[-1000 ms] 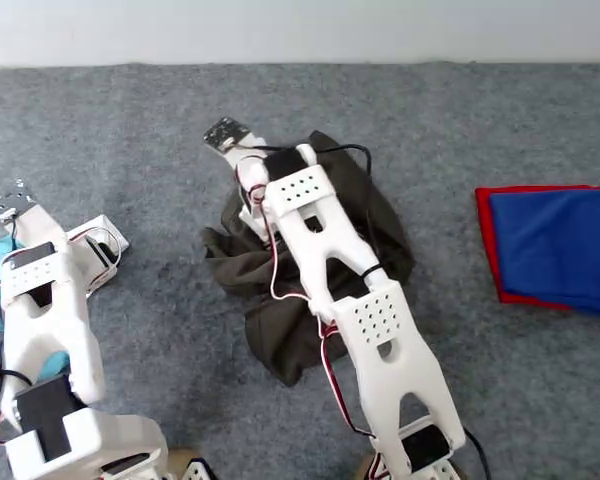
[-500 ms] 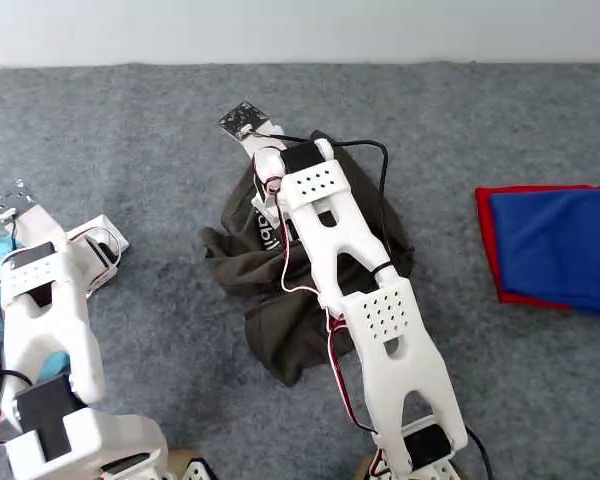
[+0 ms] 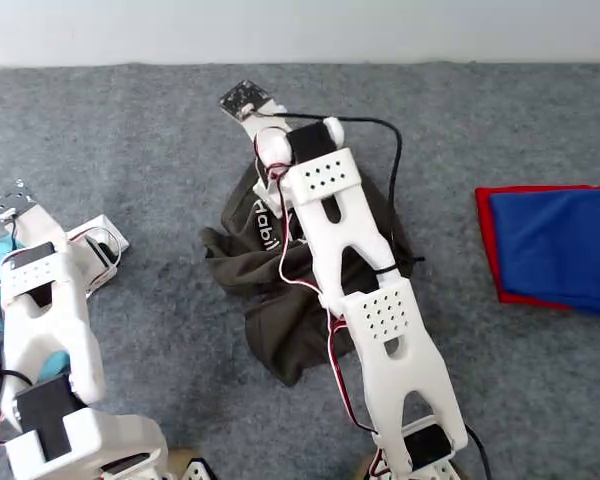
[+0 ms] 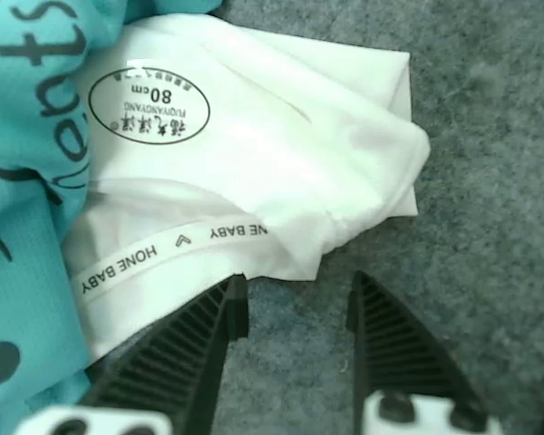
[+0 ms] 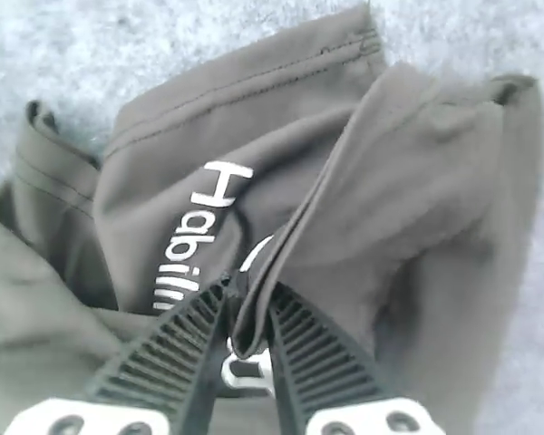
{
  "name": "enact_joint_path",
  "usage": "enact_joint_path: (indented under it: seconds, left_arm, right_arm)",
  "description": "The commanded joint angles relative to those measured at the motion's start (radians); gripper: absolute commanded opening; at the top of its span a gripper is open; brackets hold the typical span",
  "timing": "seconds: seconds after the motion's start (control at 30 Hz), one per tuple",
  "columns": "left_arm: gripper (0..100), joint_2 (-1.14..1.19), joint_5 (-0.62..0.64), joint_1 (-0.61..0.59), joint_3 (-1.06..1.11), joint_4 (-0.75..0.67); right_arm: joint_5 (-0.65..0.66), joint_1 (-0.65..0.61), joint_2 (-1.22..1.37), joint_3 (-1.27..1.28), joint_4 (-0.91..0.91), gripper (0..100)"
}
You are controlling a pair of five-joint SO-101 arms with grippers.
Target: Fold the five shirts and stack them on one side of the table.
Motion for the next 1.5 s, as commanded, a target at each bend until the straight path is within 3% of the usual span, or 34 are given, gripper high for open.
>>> enact_joint_path:
  seconds: [0.0, 0.2, 0.4, 0.7, 0.83, 1.0, 1.17, 1.47]
  left_arm:
    - [18, -0.006, 0.005, -0.003, -0.01, -0.012]
    - [18, -0.006, 0.005, -0.003, -0.01, -0.012]
    - [18, -0.015, 0.006, 0.014, -0.013, -0.008]
    - [20, -0.003, 0.015, 0.262, -0.263, 0.063]
    - [23, -0.002, 0.138, 0.341, -0.39, 0.063]
    - [23, 0.104, 0.23, 0.448, -0.573, 0.066]
    - [23, 0.413, 0.31, 0.546, -0.894, 0.173]
    - [24, 1.034, 0.44, 0.689, -1.844, 0.519]
  right_arm:
    - [-0.043, 0.021, -0.096, -0.137, 0.05, 0.8]
    - [-0.068, 0.038, -0.282, -0.086, 0.05, 0.8]
    - [-0.207, 0.087, -0.568, -0.072, 0.045, 0.8]
    - [-0.206, 0.16, -0.785, -0.031, 0.047, 0.8]
    - [-0.204, 0.22, -0.785, 0.127, 0.045, 0.8]
    - [-0.1, 0.286, -0.783, 0.425, 0.041, 0.8]
    - [-0.029, 0.389, -0.783, 0.694, 0.005, 0.8]
    - [0.163, 0.67, -0.783, 0.756, 0.036, 0.8]
